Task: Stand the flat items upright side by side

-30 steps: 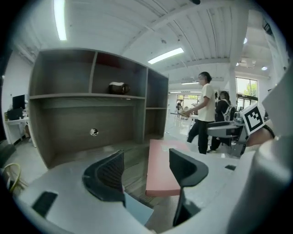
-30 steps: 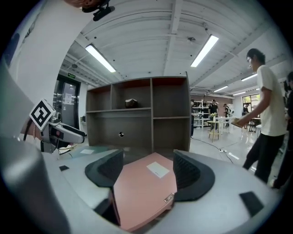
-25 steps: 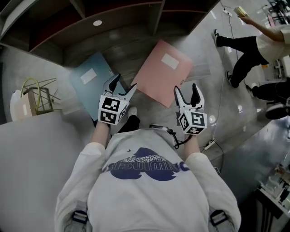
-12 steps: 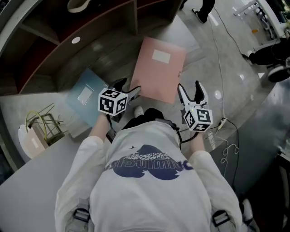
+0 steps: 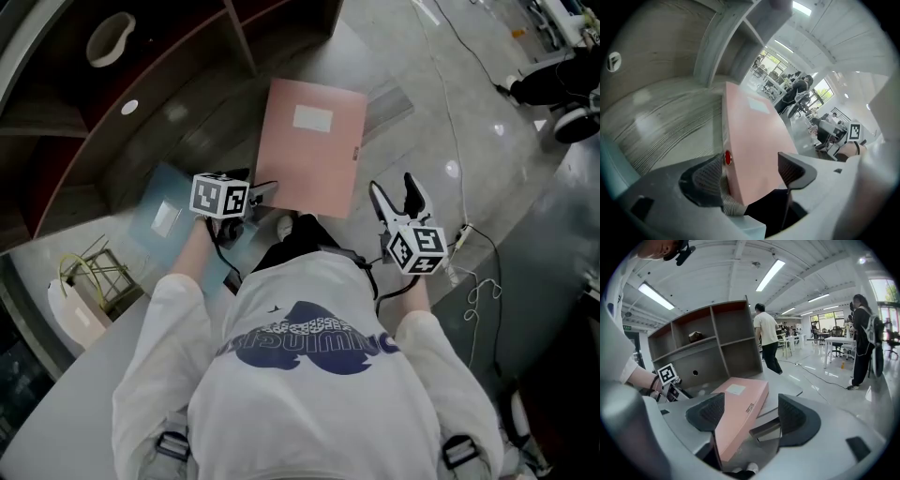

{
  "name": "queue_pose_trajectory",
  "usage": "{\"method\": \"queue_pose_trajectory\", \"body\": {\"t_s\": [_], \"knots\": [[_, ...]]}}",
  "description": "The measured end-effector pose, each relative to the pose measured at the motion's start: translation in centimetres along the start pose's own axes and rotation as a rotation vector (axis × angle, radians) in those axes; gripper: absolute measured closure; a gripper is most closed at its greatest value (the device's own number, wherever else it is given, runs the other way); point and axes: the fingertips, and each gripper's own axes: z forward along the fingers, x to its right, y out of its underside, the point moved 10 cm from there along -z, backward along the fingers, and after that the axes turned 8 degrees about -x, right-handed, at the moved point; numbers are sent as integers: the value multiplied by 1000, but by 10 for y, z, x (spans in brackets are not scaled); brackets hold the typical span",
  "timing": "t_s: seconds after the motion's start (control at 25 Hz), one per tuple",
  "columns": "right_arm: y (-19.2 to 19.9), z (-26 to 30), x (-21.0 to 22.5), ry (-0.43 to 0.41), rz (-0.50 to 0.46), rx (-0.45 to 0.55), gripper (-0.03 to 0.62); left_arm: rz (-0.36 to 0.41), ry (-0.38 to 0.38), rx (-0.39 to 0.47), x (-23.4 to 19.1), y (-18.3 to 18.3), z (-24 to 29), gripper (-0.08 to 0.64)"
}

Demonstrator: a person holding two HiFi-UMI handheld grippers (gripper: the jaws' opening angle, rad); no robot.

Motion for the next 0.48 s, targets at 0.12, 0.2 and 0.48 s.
{"method": "queue_pose_trajectory", "body": {"t_s": [0.12, 0.2, 0.48], "knots": [[-1, 4, 14, -19, -3, -28, 239, -32, 17, -39, -5, -3, 8, 201], [-2, 7, 23, -32, -3, -44, 239, -33, 29, -63, -4, -8, 12, 201], [3, 19, 44, -77, 6, -99, 239, -15, 29, -157, 1, -12, 28, 201]]}}
